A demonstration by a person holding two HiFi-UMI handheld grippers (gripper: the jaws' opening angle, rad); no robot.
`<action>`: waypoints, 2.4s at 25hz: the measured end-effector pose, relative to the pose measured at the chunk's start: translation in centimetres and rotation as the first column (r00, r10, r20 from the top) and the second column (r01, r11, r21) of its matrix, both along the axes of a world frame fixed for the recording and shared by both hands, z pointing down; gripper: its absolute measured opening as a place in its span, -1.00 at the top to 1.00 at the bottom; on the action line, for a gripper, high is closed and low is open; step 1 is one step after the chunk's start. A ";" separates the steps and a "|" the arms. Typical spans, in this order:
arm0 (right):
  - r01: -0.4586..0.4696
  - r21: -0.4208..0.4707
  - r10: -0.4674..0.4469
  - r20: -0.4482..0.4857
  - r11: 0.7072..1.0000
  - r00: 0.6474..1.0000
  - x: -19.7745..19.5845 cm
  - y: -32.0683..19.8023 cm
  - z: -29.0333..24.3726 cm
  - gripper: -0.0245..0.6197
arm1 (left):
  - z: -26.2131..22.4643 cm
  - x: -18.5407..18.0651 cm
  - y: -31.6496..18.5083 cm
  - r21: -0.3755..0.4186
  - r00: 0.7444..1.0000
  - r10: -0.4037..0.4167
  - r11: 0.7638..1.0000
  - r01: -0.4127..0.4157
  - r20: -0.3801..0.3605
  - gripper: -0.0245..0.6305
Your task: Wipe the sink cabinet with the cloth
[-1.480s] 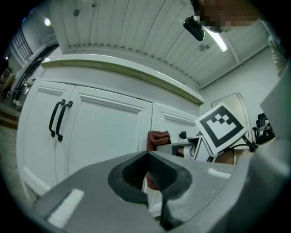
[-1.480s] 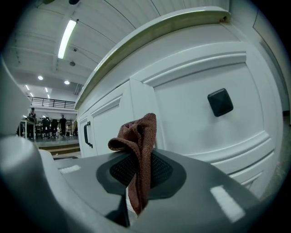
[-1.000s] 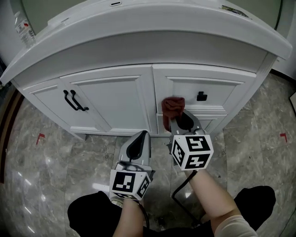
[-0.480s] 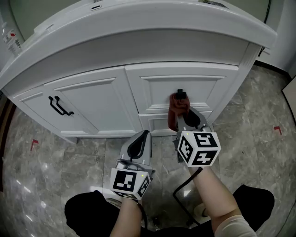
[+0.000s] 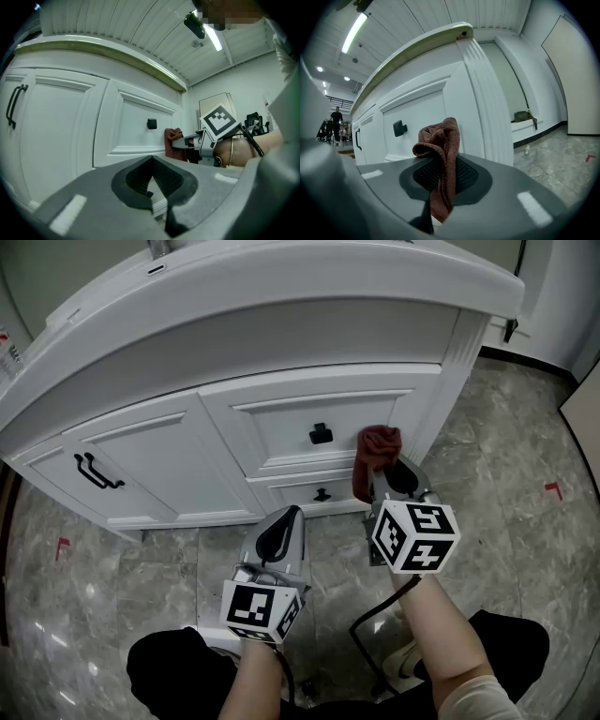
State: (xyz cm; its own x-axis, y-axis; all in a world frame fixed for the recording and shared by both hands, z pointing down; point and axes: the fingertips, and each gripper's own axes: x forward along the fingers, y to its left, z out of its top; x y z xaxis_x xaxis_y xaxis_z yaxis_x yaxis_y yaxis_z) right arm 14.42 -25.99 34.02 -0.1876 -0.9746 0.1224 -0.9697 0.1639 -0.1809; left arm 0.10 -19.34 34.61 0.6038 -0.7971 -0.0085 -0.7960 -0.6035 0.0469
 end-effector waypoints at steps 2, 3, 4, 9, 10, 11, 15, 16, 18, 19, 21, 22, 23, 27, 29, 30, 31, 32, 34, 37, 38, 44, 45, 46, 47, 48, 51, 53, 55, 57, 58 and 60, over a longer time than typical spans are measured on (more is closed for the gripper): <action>-0.003 -0.007 0.003 -0.012 1.000 1.000 1.0 0.1 0.1 0.67 | 0.2 1.0 0.0 0.004 1.000 0.016 1.000 -0.016 -0.001 0.93; 0.000 -0.012 0.000 -0.018 1.000 1.000 1.2 0.2 0.1 0.66 | 0.2 1.6 0.0 0.005 1.000 0.024 1.000 -0.024 -0.001 0.93; 0.002 -0.016 -0.002 -0.022 1.000 1.000 1.4 0.3 0.2 0.67 | 0.3 2.1 0.1 0.005 0.999 0.032 0.999 -0.032 -0.001 0.93; -0.037 -0.013 0.036 -0.032 0.999 0.999 2.7 0.8 0.3 0.67 | -0.1 3.7 0.1 0.010 0.998 0.057 0.998 -0.057 -0.005 0.93; -0.052 -0.015 0.052 -0.033 0.999 0.998 3.2 0.9 0.4 0.68 | -0.1 3.8 0.1 0.012 0.998 0.059 0.998 -0.059 -0.004 0.93; -0.066 -0.019 0.065 -0.032 0.998 0.997 3.7 1.0 0.5 0.68 | -0.1 3.8 0.1 0.012 0.998 0.059 0.998 -0.058 -0.004 0.93; -0.103 -0.027 0.103 -0.020 0.994 0.995 4.9 1.4 0.8 0.68 | 0.0 3.3 0.2 0.012 0.999 0.048 0.999 -0.048 -0.002 0.93; -0.107 -0.025 0.106 -0.011 0.994 0.994 4.8 1.5 0.7 0.68 | 0.0 3.0 0.2 0.013 0.999 0.044 0.999 -0.044 -0.001 0.93; -0.095 -0.021 0.095 0.002 0.995 0.996 3.9 2.0 0.9 0.68 | -0.1 2.3 0.2 0.015 0.999 0.032 0.999 -0.032 -0.002 0.93; -0.079 -0.019 0.079 0.005 0.997 0.997 3.0 2.3 1.0 0.68 | 0.0 1.7 0.2 0.013 1.000 0.023 1.000 -0.023 -0.004 0.93; -0.036 -0.015 0.036 0.002 0.999 0.999 0.7 2.7 1.6 0.68 | 0.3 0.5 0.2 0.004 1.000 0.000 1.000 0.000 -0.010 0.93; -0.011 -0.015 0.011 0.000 1.000 1.000 -0.7 2.8 2.1 0.68 | 0.5 -0.2 0.1 0.000 1.000 -0.011 1.000 0.011 -0.013 0.93; 0.016 -0.018 -0.016 -0.002 1.000 1.000 -2.2 2.9 2.6 0.68 | 0.6 -0.8 0.0 -0.001 1.000 -0.023 1.000 0.023 -0.016 0.93; 0.118 -0.049 -0.118 0.009 0.992 0.993 -8.1 3.0 5.2 0.68 | 1.1 -3.8 -0.1 -0.005 0.997 -0.072 0.997 0.072 -0.024 0.93; 0.165 -0.057 -0.165 0.014 0.985 0.986 -10.8 2.8 6.2 0.68 | 1.6 -5.4 -0.2 -0.007 0.995 -0.100 0.995 0.100 -0.020 0.93; 0.187 -0.055 -0.186 0.018 0.981 0.982 -12.1 2.6 6.6 0.68 | 1.9 -6.4 -0.3 -0.008 0.993 -0.114 0.993 0.114 -0.014 0.93; 0.209 -0.051 -0.208 0.022 0.977 0.978 -13.5 2.3 6.9 0.68 | 2.2 -7.3 -0.4 -0.010 0.992 -0.128 0.992 0.128 -0.007 0.93; 0.231 -0.047 -0.230 0.024 0.972 0.973 -14.9 2.0 7.3 0.68 | 2.6 -8.2 -0.5 -0.013 0.990 -0.141 0.990 0.141 -0.003 0.93; 0.270 -0.049 -0.270 0.019 0.962 0.963 -17.3 1.4 8.0 0.68 | 3.4 -10.0 -0.8 -0.028 0.986 -0.169 0.985 0.169 0.000 0.93; 0.307 -0.065 -0.307 0.010 0.949 0.952 -20.0 0.4 9.2 0.68 | 4.6 -11.8 -1.1 -0.044 0.980 -0.200 0.979 0.200 -0.006 0.93; 0.312 -0.070 -0.312 0.007 0.948 0.950 -20.5 0.1 9.5 0.68 | 4.8 -12.2 -1.2 -0.046 0.979 -0.205 0.978 0.205 -0.008 0.93; 0.297 -0.078 -0.300 -0.026 0.952 0.954 -20.6 -1.1 10.2 0.68 | 5.3 -11.9 -1.9 -0.048 0.980 -0.199 0.979 0.198 -0.019 0.93; 0.294 -0.077 -0.298 -0.034 0.953 0.954 -20.3 -1.2 10.3 0.68 | 5.4 -11.6 -1.9 -0.049 0.981 -0.193 0.980 0.192 -0.017 0.93; 0.291 -0.077 -0.295 -0.038 0.954 0.955 -20.1 -1.2 10.4 0.68 | 5.5 -11.2 -2.0 -0.051 0.982 -0.187 0.981 0.186 -0.015 0.93; 0.288 -0.078 -0.292 -0.040 0.954 0.956 -19.7 -1.2 10.5 0.68 | 5.6 -10.8 -2.1 -0.052 0.984 -0.180 0.982 0.179 -0.014 0.93; 0.286 -0.081 -0.290 -0.041 0.955 0.956 -19.4 -1.2 10.7 0.68 | 5.8 -10.5 -2.1 -0.054 0.985 -0.173 0.984 0.172 -0.012 0.93; 0.277 -0.086 -0.282 -0.046 0.957 0.958 -18.2 -1.2 11.0 0.67 | 6.1 -9.3 -2.3 -0.060 0.988 -0.157 0.986 0.156 -0.008 0.93; 0.264 -0.089 -0.269 -0.048 0.960 0.962 -17.1 -1.1 11.2 0.67 | 6.3 -8.5 -2.4 -0.064 0.989 -0.146 0.987 0.146 -0.005 0.93; 0.249 -0.092 -0.254 -0.050 0.964 0.966 -15.9 -1.1 11.3 0.68 | 6.4 -7.5 -2.5 -0.065 0.991 -0.133 0.989 0.133 -0.002 0.93; 0.232 -0.097 -0.237 -0.053 0.968 0.970 -14.6 -1.1 11.4 0.68 | 6.5 -6.5 -2.5 -0.065 0.993 -0.118 0.991 0.118 0.002 0.93; 0.221 -0.100 -0.227 -0.053 0.970 0.972 -13.9 -1.0 11.5 0.68 | 6.6 -6.0 -2.6 -0.065 0.994 -0.109 0.992 0.109 0.005 0.93; 0.201 -0.106 -0.208 -0.051 0.974 0.977 -12.7 -1.0 11.5 0.68 | 6.8 -5.0 -2.6 -0.067 0.996 -0.092 0.993 0.093 0.011 0.93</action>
